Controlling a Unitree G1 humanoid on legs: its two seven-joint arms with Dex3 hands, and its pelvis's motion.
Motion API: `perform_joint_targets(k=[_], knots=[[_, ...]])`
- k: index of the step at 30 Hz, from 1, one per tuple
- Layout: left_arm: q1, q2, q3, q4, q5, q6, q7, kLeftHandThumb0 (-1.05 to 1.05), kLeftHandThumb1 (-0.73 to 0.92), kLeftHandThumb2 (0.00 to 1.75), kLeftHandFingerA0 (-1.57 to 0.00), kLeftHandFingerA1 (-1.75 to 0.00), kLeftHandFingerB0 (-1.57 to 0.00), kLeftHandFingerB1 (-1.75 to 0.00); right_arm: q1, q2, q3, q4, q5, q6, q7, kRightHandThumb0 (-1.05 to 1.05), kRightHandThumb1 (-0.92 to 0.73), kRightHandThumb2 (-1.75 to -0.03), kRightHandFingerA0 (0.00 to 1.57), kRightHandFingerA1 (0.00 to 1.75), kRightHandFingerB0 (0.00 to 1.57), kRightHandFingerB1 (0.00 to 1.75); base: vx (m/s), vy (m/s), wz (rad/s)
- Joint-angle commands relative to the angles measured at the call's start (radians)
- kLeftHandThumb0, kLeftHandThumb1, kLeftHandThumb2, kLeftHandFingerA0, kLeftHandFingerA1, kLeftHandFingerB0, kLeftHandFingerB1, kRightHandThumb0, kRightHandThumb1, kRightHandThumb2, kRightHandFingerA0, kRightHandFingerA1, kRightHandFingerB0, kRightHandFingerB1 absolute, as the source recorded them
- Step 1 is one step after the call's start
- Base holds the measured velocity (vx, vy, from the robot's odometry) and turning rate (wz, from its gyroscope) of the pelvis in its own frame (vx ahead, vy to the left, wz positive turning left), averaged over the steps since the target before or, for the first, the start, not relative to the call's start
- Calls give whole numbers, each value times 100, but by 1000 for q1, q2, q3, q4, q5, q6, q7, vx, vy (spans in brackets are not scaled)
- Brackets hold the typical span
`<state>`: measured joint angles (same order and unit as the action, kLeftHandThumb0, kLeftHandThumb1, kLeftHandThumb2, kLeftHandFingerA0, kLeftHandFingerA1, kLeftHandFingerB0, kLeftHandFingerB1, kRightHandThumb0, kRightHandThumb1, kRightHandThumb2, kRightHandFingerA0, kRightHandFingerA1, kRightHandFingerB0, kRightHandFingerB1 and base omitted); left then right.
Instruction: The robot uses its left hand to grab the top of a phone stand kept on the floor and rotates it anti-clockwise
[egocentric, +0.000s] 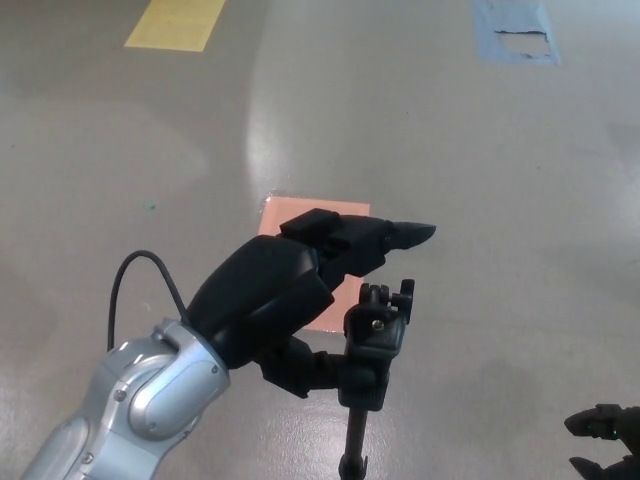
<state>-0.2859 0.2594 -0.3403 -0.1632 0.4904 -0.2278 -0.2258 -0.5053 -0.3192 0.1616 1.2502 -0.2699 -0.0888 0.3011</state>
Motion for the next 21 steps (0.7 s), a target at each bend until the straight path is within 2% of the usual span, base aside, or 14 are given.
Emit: perform_joint_targets(k=[1,11,12,18,19,20,21], knots=[[-6,-3,0,7,8,-22,19,-43,45,62,-15,-37,-14,-35,-8,-21,-6,2,4,3,8,-44,-70,-79,39,49,15,37,0,0,0],[-9,-9,-6,-3,17,-19,18,-42,46,62,-15,-36,-14,-35,-16,-22,-3,2,-1,-1,16,-44,-71,-79,39,50,14,37,0,0,0],[-10,-13,-7,2,18,-22,21,-24,36,89,-6,-50,-6,-50,-17,-22,-1,3,-4,-1,13,-44,-70,-79,39,49,14,37,0,0,0],[-16,-15,-9,12,21,-32,20,-21,37,90,-11,-52,-11,-51,-20,-24,7,5,-13,0,6,-44,-71,-79,40,49,15,37,0,0,0],[-18,-15,-7,21,5,-44,17,-29,56,57,-48,-39,-36,-34,-20,-24,7,5,-11,1,7,-44,-71,-79,38,48,14,36,0,0,0],[-20,-16,-5,28,-7,-53,15,-29,56,57,-48,-39,-36,-34,-21,-23,6,5,-10,2,8,-44,-71,-79,38,48,14,36,0,0,0],[-23,-19,-1,43,-33,-69,11,-23,69,61,-105,-81,-70,-41,-22,-22,6,6,-8,4,8,-44,-71,-79,38,48,14,36,0,0,0]])
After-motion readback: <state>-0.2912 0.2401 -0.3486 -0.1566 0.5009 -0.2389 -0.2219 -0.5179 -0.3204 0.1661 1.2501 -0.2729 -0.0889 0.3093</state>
